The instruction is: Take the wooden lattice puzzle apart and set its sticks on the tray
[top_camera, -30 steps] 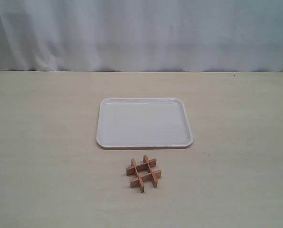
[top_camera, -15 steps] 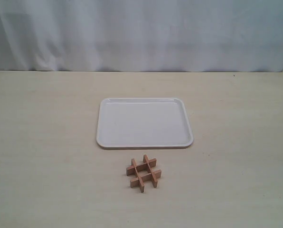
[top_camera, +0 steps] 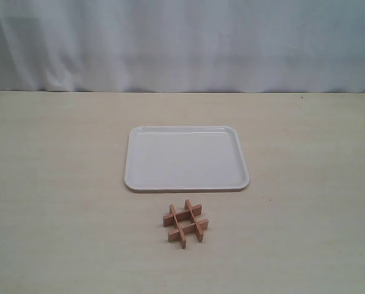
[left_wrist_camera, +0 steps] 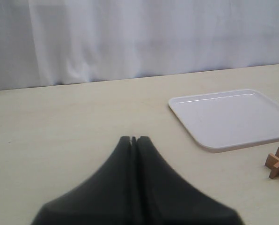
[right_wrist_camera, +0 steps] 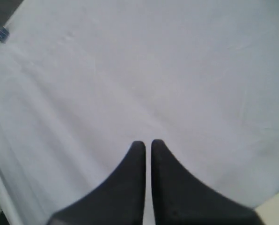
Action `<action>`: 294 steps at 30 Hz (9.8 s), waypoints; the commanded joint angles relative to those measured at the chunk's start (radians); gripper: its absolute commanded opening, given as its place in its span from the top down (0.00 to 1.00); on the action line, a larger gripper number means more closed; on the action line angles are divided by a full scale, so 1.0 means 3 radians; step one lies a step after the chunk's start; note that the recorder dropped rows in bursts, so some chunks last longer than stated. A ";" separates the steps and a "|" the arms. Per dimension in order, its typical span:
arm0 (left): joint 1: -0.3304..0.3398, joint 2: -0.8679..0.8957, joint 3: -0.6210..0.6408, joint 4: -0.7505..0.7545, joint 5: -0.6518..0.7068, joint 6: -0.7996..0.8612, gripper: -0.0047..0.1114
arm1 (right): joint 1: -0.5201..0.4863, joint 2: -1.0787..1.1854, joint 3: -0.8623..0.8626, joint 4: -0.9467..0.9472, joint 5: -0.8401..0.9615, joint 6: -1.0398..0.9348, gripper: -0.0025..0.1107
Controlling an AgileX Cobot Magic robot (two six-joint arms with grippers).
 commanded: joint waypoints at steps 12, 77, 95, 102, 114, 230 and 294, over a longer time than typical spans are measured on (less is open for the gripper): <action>0.0003 0.0001 0.0008 -0.0003 -0.0039 -0.0010 0.96 | 0.0003 0.0964 -0.0255 -0.0003 -0.0531 0.0211 0.94; 0.0003 0.0001 0.0008 -0.0003 -0.0039 -0.0010 0.96 | 0.1549 0.5466 -0.3011 0.0439 0.3676 -0.2589 0.79; 0.0003 0.0001 0.0008 -0.0003 -0.0039 -0.0010 0.96 | 0.2135 0.6001 -0.3612 -0.0332 0.3773 -0.1616 0.79; 0.0003 0.0001 0.0008 -0.0003 -0.0039 -0.0010 0.96 | 0.2135 0.6180 -0.3631 -0.0246 0.3533 -0.1594 0.79; 0.0003 0.0001 0.0008 -0.0003 -0.0039 -0.0010 0.96 | 0.2135 0.6216 -0.3631 -0.0266 0.3171 -0.1455 0.79; 0.0003 0.0001 0.0008 -0.0003 -0.0039 -0.0010 0.96 | 0.1269 0.6858 -0.5631 -0.0773 0.4332 -0.1252 0.94; 0.0003 0.0001 0.0008 -0.0003 -0.0039 -0.0010 0.96 | 0.1242 0.7476 -0.6462 -0.0251 0.5114 -0.1836 0.62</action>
